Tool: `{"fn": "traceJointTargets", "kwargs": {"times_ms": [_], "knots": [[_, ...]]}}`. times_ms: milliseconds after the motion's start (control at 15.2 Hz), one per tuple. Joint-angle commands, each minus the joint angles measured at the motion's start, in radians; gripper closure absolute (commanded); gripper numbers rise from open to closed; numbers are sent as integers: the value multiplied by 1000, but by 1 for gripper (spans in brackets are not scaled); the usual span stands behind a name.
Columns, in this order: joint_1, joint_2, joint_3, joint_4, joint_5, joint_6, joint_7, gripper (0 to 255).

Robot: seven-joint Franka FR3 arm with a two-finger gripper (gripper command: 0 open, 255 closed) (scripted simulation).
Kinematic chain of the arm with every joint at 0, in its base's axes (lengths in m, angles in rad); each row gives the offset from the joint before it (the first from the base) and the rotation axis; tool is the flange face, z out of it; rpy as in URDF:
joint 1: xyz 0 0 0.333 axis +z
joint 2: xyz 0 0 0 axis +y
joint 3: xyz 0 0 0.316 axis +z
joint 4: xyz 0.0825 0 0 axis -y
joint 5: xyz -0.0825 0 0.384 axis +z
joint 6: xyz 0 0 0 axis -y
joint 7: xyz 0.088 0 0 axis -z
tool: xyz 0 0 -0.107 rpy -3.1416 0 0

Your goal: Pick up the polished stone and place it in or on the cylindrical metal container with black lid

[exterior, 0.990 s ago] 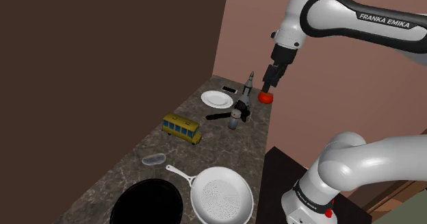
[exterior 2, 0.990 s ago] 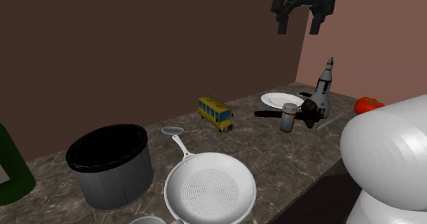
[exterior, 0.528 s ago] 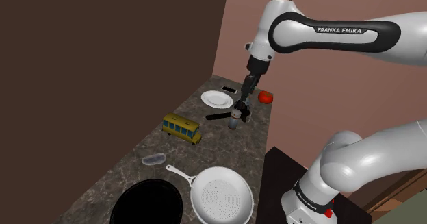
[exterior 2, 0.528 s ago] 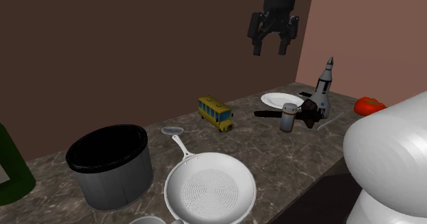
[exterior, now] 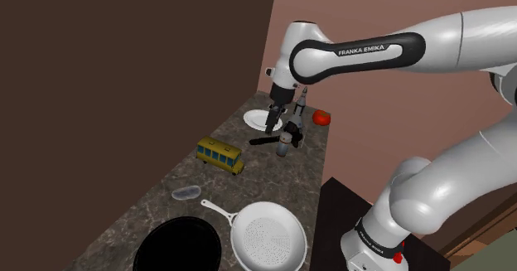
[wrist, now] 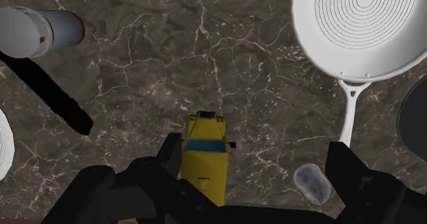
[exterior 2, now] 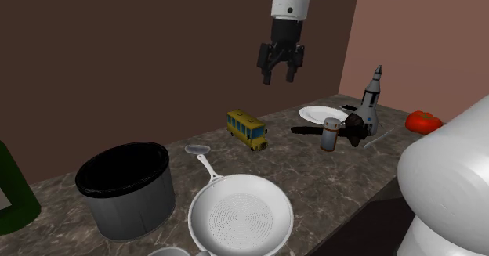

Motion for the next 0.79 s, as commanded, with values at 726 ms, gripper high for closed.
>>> {"fn": "traceJointTargets", "kwargs": {"times_ms": [726], "knots": [[98,430,79,183,35,258,-174,0]]}}
